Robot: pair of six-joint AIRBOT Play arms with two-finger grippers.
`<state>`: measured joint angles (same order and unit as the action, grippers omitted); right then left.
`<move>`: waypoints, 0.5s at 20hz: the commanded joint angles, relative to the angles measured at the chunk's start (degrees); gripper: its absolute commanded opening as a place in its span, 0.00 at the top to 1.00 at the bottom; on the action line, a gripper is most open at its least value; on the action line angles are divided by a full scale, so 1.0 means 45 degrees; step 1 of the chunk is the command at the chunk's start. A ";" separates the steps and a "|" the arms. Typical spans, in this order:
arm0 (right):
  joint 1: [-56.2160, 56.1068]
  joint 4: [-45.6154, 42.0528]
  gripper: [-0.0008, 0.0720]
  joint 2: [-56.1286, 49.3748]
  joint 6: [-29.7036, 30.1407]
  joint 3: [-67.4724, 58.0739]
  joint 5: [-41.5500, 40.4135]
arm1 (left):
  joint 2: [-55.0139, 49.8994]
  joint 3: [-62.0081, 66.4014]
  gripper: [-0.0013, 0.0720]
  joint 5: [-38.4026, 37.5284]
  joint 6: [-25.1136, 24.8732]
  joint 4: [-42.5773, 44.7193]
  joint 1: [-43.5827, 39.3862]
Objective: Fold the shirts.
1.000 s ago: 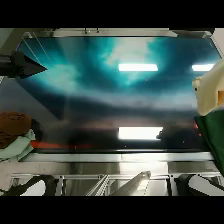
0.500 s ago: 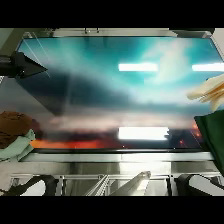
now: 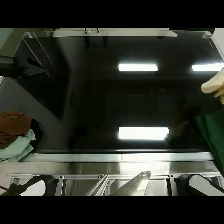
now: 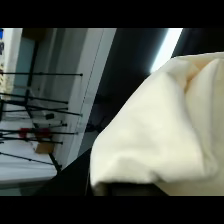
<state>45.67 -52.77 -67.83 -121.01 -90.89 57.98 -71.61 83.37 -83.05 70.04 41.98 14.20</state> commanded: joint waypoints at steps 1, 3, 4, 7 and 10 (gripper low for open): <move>0.0015 -0.1977 0.96 0.0316 -0.1467 0.0078 0.0797 | -0.0505 -0.0005 0.97 -0.0321 0.0010 -0.0015 -0.0204; 0.0015 -0.2764 0.96 0.0442 -0.1593 0.0675 0.1336 | -0.0525 0.0005 0.97 -0.0039 0.0010 -0.0015 -0.0515; 0.0034 -0.3279 0.96 0.0690 -0.1889 0.1292 0.1239 | -0.0525 0.0019 0.97 0.0024 0.0010 -0.0019 -0.0656; 0.0685 -0.3988 0.96 0.1855 -0.2229 0.3993 0.0219 | -0.0525 0.0010 0.97 -0.0078 0.0015 0.0000 -0.1039; 0.2720 -0.3959 0.96 0.3633 -0.2696 0.7169 0.0058 | -0.0525 0.0010 0.97 -0.0083 0.0015 0.0000 -0.1384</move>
<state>51.68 -68.51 -57.63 -130.91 -69.89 59.70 -73.89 83.37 -83.37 70.22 41.93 9.34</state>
